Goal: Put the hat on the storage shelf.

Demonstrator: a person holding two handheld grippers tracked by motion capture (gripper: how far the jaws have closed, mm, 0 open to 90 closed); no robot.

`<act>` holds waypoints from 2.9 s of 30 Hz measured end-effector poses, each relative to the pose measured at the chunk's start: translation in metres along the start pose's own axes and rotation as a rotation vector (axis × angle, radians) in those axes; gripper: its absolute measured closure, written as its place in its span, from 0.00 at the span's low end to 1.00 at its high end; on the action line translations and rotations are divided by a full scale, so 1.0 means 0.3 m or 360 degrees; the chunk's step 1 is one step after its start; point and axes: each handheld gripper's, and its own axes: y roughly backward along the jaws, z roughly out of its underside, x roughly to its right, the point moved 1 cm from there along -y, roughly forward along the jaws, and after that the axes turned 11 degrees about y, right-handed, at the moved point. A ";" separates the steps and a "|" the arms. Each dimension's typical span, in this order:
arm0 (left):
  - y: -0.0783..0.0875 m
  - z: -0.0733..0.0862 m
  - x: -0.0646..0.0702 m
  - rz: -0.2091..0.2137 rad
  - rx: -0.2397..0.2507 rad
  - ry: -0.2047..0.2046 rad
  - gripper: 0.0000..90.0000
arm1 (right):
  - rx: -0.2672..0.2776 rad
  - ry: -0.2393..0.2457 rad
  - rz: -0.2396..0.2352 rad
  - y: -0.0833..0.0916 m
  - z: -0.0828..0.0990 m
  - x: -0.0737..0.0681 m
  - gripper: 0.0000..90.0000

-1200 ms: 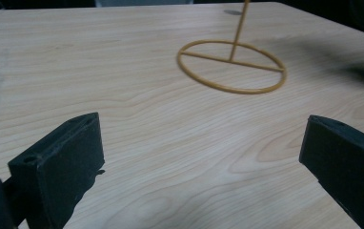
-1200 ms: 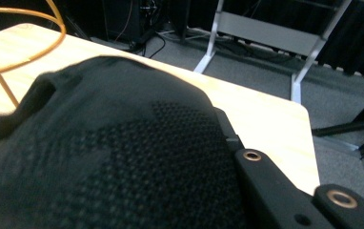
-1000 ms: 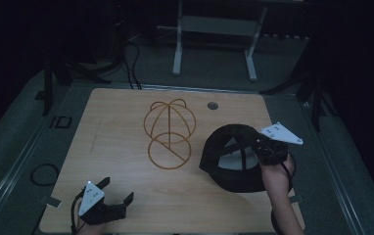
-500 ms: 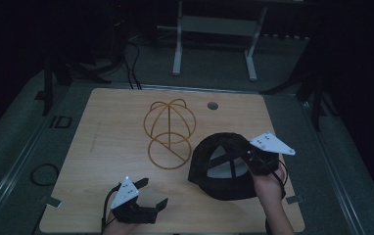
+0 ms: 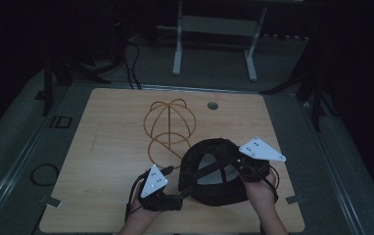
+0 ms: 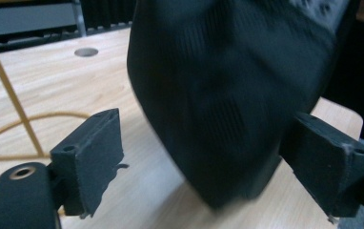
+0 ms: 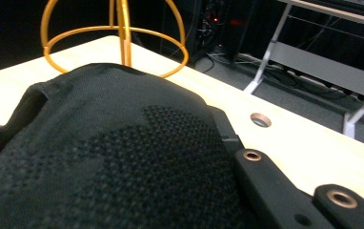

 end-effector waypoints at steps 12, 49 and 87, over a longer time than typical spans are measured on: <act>-0.032 -0.008 -0.021 0.0004 0.0033 0.0070 0.40 | 0.0080 0.0067 -0.0116 0.034 0.000 -0.034 0.99; 0.035 -0.189 0.063 -0.0088 0.0240 -0.0117 0.98 | 0.0110 -0.0028 -0.0384 0.161 0.142 -0.058 0.49; 0.114 -0.238 0.053 0.0405 0.0298 -0.0297 0.98 | 0.0209 0.0367 -0.0674 0.277 0.142 0.077 0.53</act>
